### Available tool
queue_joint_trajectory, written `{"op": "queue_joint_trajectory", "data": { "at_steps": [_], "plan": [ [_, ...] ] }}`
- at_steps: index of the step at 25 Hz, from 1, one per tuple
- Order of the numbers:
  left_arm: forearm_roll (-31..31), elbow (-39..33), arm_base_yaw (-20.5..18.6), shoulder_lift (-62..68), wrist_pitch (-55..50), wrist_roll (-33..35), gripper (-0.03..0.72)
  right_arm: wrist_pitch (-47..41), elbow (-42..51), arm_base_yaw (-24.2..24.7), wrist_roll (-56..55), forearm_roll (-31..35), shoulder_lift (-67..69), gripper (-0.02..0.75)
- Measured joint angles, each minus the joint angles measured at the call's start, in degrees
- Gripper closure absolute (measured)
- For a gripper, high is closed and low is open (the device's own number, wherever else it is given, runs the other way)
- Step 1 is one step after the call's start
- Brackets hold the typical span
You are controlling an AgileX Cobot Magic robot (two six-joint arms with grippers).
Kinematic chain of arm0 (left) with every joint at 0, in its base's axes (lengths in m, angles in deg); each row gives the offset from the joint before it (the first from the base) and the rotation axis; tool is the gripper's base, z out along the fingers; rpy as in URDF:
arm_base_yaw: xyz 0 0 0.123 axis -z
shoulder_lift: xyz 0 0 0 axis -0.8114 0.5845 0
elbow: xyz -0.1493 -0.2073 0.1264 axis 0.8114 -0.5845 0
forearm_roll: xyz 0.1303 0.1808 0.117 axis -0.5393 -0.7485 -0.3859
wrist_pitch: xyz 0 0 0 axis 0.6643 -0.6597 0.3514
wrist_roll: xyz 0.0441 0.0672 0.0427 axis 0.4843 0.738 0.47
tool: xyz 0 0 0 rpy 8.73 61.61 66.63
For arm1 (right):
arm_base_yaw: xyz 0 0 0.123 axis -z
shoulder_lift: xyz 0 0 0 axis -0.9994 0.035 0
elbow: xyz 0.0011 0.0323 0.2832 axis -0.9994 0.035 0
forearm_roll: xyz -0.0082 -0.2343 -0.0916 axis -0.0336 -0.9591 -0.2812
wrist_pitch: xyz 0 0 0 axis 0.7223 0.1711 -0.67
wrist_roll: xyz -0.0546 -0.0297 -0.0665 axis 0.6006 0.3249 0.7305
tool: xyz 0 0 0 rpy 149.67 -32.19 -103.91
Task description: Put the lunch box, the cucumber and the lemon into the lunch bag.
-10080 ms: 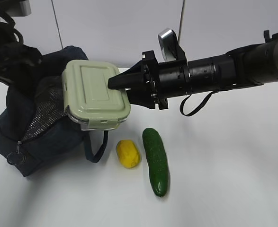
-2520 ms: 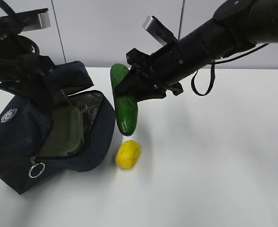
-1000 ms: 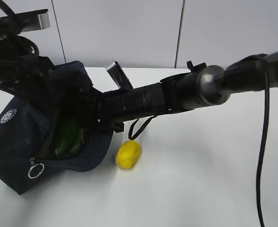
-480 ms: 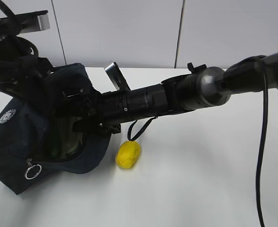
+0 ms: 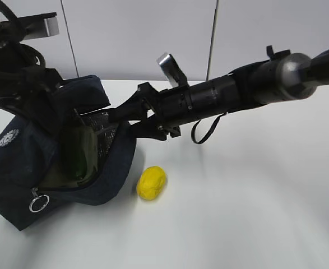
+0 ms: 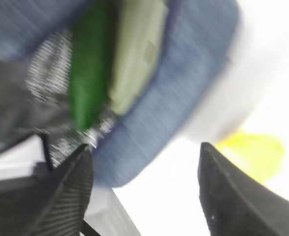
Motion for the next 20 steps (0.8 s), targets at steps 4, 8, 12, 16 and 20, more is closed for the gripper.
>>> {"op": "queue_joint_trajectory", "data": {
  "at_steps": [4,8,12,16,20],
  "plan": [
    [0.0,0.0,0.0,0.0,0.0,0.09,0.688,-0.86,0.0,1.44,-5.05,-9.92,-3.5,0.239],
    [0.0,0.0,0.0,0.0,0.0,0.09,0.688,-0.89,0.0,1.47,-13.85,-23.97,-6.73,0.24],
    [0.0,0.0,0.0,0.0,0.0,0.09,0.688,-0.89,0.0,1.47,-22.88,-34.91,-9.13,0.24],
    [0.0,0.0,0.0,0.0,0.0,0.09,0.688,-0.89,0.0,0.42,-30.03,-43.98,-10.02,0.24],
    [0.0,0.0,0.0,0.0,0.0,0.09,0.688,-0.4,0.0,-4.01,-36.32,-53.54,-10.02,0.241]
  ]
}}
